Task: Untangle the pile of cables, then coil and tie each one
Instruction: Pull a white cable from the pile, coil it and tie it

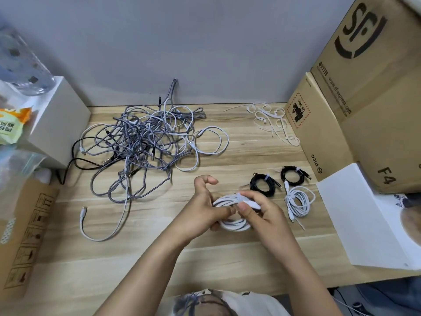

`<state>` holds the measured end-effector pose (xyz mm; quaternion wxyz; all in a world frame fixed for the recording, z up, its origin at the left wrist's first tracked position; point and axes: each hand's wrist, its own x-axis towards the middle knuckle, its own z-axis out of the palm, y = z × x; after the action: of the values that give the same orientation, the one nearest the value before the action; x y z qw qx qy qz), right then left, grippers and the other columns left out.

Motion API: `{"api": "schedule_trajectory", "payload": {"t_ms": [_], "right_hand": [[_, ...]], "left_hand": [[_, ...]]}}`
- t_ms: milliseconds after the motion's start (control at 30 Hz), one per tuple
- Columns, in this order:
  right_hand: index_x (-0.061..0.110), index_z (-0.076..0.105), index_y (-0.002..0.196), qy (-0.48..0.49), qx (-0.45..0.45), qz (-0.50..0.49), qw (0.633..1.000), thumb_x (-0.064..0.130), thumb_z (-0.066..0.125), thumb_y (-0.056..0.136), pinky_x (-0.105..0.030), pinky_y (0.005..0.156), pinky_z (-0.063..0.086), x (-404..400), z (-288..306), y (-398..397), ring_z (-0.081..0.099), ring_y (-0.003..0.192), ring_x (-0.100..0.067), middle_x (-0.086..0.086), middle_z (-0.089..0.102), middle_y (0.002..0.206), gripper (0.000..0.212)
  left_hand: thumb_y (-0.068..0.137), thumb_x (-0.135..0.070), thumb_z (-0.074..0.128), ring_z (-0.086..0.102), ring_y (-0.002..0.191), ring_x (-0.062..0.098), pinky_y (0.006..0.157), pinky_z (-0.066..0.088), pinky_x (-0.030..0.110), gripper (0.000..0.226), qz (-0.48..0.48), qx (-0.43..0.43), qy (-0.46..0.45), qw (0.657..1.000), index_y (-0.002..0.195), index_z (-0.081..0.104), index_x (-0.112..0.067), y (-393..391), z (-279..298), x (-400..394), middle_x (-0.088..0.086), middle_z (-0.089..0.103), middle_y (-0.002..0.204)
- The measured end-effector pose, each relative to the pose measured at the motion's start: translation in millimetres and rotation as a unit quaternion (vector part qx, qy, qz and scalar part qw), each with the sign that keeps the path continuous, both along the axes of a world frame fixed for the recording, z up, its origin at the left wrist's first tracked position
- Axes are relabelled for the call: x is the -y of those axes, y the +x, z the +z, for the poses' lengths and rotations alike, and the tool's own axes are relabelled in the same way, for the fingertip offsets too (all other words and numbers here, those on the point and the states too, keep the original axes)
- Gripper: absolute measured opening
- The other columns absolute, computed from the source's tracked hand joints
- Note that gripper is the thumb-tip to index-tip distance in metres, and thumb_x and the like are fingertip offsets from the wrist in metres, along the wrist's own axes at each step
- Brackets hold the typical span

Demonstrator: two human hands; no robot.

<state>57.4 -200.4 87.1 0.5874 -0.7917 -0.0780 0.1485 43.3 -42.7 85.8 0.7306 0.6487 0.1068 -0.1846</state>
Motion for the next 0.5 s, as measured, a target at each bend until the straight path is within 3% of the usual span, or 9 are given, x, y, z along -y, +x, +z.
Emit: {"api": "schedule_trajectory", "payload": {"t_ms": [67,133,267,367,433,467,500], "right_hand": [[0.036,0.058,0.091,-0.007,-0.014,-0.008,1.0,0.014,0.063,0.086,-0.007,0.066,0.042,8,-4,0,0.058,0.069,0.012,0.02,0.066,0.076,0.022],[0.034,0.06,0.092,-0.012,-0.023,-0.004,1.0,0.012,0.063,0.087,-0.008,0.066,0.043,17,-6,3,0.059,0.07,0.01,0.02,0.066,0.076,0.023],[0.03,0.061,0.094,-0.017,-0.025,-0.011,0.999,0.007,0.061,0.088,-0.006,0.069,0.042,28,-17,12,0.059,0.079,0.014,0.019,0.065,0.085,0.024],[0.026,0.06,0.101,-0.033,-0.052,-0.042,0.997,0.011,0.059,0.09,-0.009,0.074,0.042,37,-39,24,0.059,0.086,0.005,0.015,0.064,0.096,0.019],[0.025,0.059,0.101,-0.047,-0.069,-0.059,0.995,0.011,0.059,0.09,-0.01,0.076,0.042,42,-53,34,0.057,0.09,0.0,0.013,0.062,0.097,0.017],[0.024,0.059,0.1,-0.053,-0.078,-0.063,0.994,0.011,0.059,0.09,-0.009,0.074,0.042,44,-60,39,0.057,0.088,-0.001,0.012,0.062,0.096,0.016],[0.022,0.059,0.099,-0.061,-0.087,-0.064,0.992,0.01,0.058,0.091,-0.007,0.07,0.042,45,-66,43,0.058,0.084,-0.001,0.01,0.062,0.092,0.014]], "left_hand": [[0.084,0.006,0.06,0.041,0.048,0.014,0.041,0.035,0.021,0.049,-0.022,0.021,0.042,0.999,0.108,0.031,-0.025,3,-7,7,0.001,0.054,0.069],[0.084,0.003,0.063,0.045,0.05,0.014,0.043,0.037,0.022,0.039,-0.035,0.029,0.077,0.996,0.106,0.046,-0.025,8,-16,14,-0.001,0.054,0.073],[0.079,-0.008,0.072,0.054,0.078,0.005,0.073,0.042,0.016,0.028,-0.016,0.063,0.144,0.987,0.095,0.061,-0.028,17,-28,30,-0.003,0.057,0.091],[0.077,-0.024,0.075,0.039,0.102,0.011,0.085,0.028,0.004,0.03,-0.023,0.067,0.279,0.958,0.106,0.068,-0.025,32,-40,41,0.0,0.041,0.101],[0.076,-0.032,0.075,0.045,0.11,0.015,0.096,0.034,0.015,0.036,-0.064,0.029,0.215,0.974,0.109,0.069,-0.021,41,-54,46,0.002,0.05,0.106],[0.076,-0.033,0.074,0.054,0.105,0.015,0.094,0.043,0.021,0.039,-0.073,-0.002,0.148,0.986,0.111,0.068,-0.016,46,-61,48,0.005,0.059,0.105],[0.08,-0.028,0.07,0.061,0.092,0.01,0.08,0.049,0.019,0.037,-0.071,-0.042,0.091,0.992,0.112,0.067,-0.009,48,-62,50,0.007,0.064,0.1]]}}
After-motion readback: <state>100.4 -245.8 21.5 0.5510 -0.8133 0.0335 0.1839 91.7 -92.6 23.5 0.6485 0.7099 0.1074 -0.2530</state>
